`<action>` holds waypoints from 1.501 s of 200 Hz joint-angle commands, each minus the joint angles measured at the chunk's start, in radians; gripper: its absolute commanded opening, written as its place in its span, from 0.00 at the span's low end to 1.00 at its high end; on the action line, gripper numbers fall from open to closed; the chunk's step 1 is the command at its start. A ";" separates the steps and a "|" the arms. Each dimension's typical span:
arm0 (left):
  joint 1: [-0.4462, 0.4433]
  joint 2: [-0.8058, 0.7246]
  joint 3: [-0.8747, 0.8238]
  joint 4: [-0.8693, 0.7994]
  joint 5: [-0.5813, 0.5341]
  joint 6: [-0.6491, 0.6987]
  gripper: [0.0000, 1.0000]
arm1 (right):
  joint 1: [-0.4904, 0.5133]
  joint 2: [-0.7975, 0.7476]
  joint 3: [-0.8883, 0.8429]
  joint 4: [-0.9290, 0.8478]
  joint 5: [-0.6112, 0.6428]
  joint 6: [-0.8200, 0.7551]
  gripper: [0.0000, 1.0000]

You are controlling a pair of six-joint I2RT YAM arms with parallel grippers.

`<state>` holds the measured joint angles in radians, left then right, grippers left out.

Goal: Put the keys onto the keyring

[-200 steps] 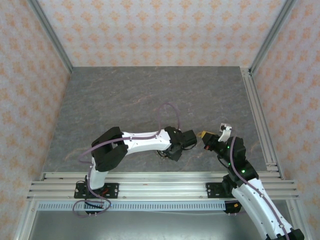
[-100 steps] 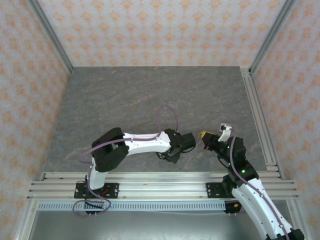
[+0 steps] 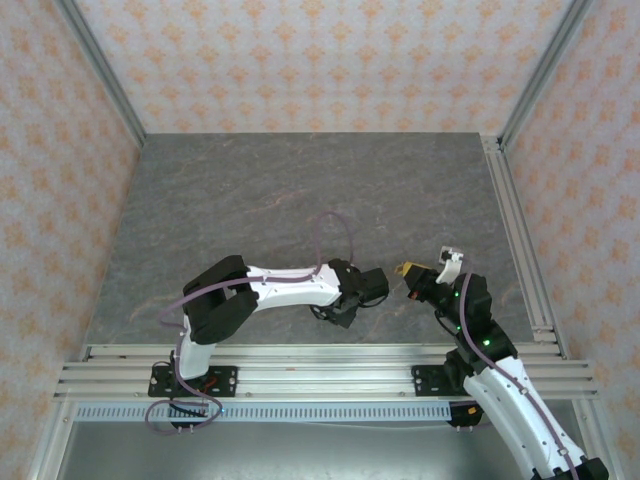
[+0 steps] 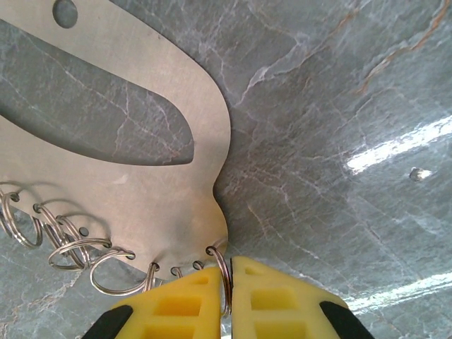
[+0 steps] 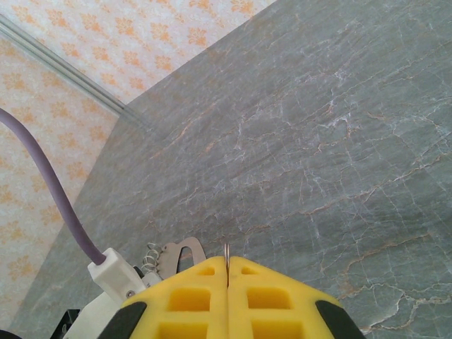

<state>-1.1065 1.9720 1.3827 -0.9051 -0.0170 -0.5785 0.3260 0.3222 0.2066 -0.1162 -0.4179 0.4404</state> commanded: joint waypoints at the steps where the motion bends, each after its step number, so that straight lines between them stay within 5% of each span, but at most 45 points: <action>1: -0.009 -0.039 -0.008 -0.057 -0.055 -0.006 0.12 | -0.003 -0.009 0.028 0.032 0.005 -0.021 0.00; 49: -0.010 -0.036 -0.004 -0.082 -0.089 -0.003 0.13 | -0.002 -0.009 0.027 0.029 0.002 -0.023 0.00; 78: -0.015 -0.033 -0.001 -0.077 -0.079 0.000 0.00 | -0.003 -0.012 0.029 0.020 0.001 -0.031 0.00; 109: -0.003 -0.056 -0.012 -0.059 -0.056 0.007 0.00 | -0.002 -0.012 0.034 0.004 -0.003 -0.036 0.00; 144: 0.085 -0.232 -0.102 0.022 0.029 0.013 0.00 | -0.003 -0.010 0.034 0.039 -0.057 -0.052 0.00; 192: 0.232 -0.525 -0.253 0.265 0.244 0.039 0.00 | -0.003 0.077 0.059 0.221 -0.320 -0.082 0.00; 223: 0.308 -0.684 -0.345 0.456 0.380 0.023 0.00 | -0.002 0.154 0.045 0.538 -0.523 0.057 0.00; 263: 0.340 -0.819 -0.431 0.675 0.503 0.010 0.00 | 0.054 0.282 0.061 0.831 -0.609 0.194 0.00; 300: 0.341 -0.906 -0.503 0.862 0.555 -0.012 0.00 | 0.133 0.341 0.117 0.844 -0.628 0.171 0.00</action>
<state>-0.7704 1.1080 0.8970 -0.2405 0.4637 -0.5762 0.4271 0.6525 0.2600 0.5976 -0.9836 0.5980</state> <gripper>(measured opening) 0.058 0.048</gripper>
